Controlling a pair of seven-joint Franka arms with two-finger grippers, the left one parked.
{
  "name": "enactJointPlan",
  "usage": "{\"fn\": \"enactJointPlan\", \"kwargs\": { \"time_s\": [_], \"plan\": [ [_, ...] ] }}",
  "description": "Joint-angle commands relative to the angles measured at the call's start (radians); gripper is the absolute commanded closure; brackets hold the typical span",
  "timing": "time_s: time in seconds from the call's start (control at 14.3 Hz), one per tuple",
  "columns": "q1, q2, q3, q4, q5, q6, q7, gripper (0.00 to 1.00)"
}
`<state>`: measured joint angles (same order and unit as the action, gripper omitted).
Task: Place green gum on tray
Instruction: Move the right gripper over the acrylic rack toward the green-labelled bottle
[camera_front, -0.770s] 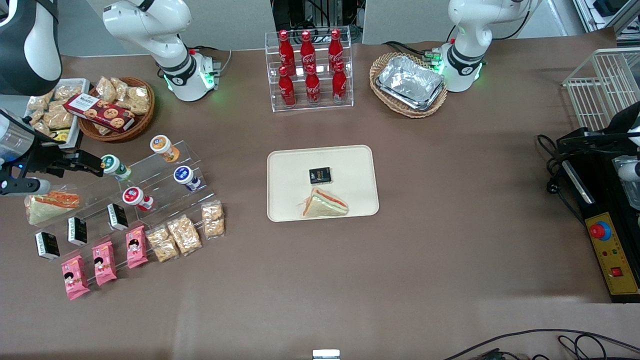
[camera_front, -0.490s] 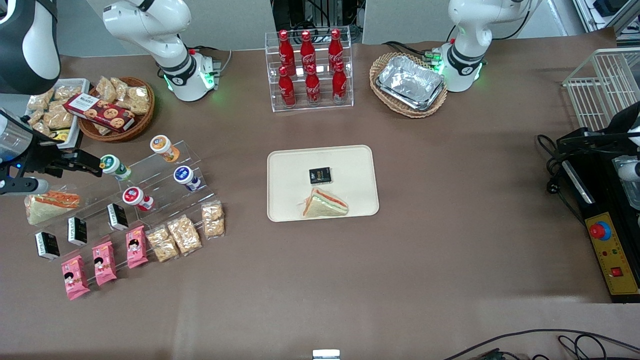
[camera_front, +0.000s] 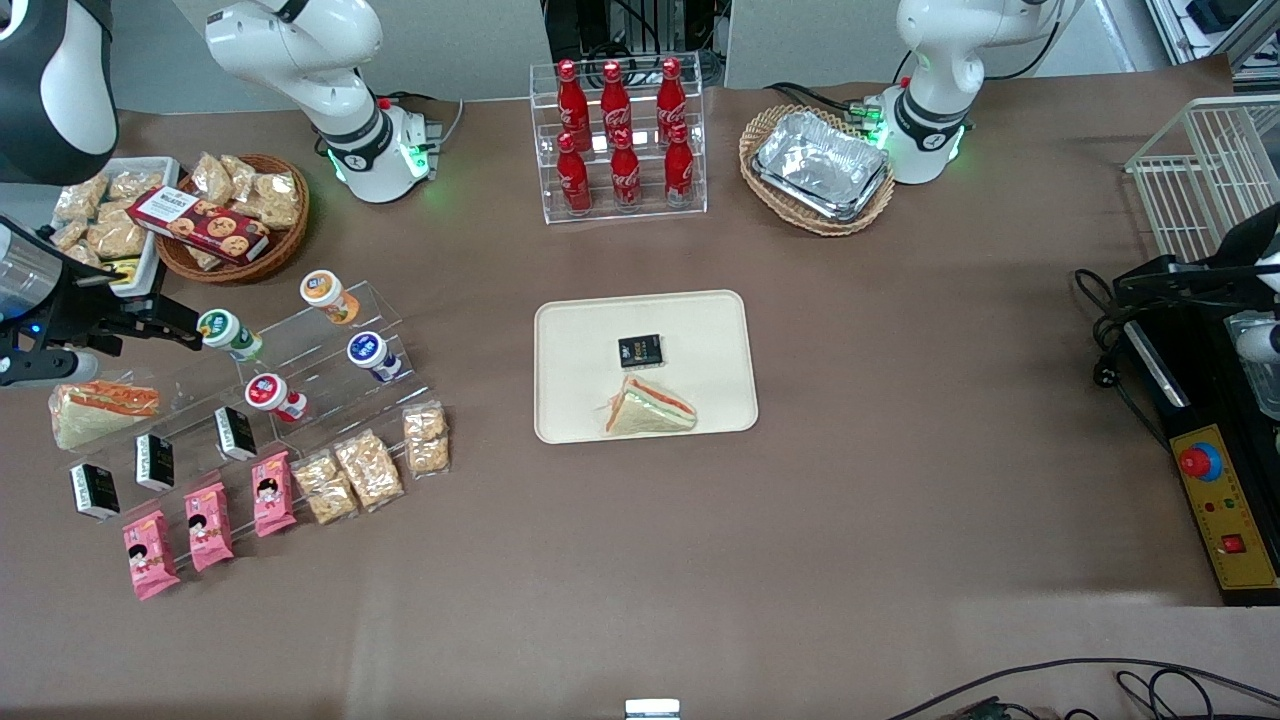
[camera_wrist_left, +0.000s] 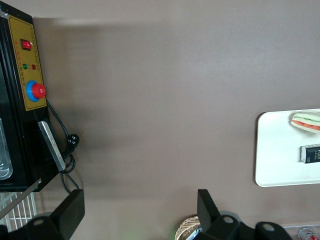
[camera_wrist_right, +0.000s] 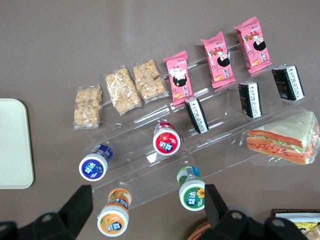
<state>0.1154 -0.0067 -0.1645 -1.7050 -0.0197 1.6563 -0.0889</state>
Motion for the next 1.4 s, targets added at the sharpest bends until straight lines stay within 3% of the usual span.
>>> {"fn": "enactJointPlan", "kwargs": {
  "time_s": [0.0,0.35,0.98,1.33],
  "plan": [
    [-0.011,-0.047,-0.018,-0.004,0.014,-0.055,-0.051,0.00],
    [-0.010,-0.154,-0.084,-0.105,0.004,-0.056,-0.117,0.00],
    [-0.011,-0.338,-0.105,-0.312,-0.051,-0.001,-0.118,0.00],
    [-0.025,-0.345,-0.106,-0.321,-0.065,-0.001,-0.117,0.00]
  ]
}}
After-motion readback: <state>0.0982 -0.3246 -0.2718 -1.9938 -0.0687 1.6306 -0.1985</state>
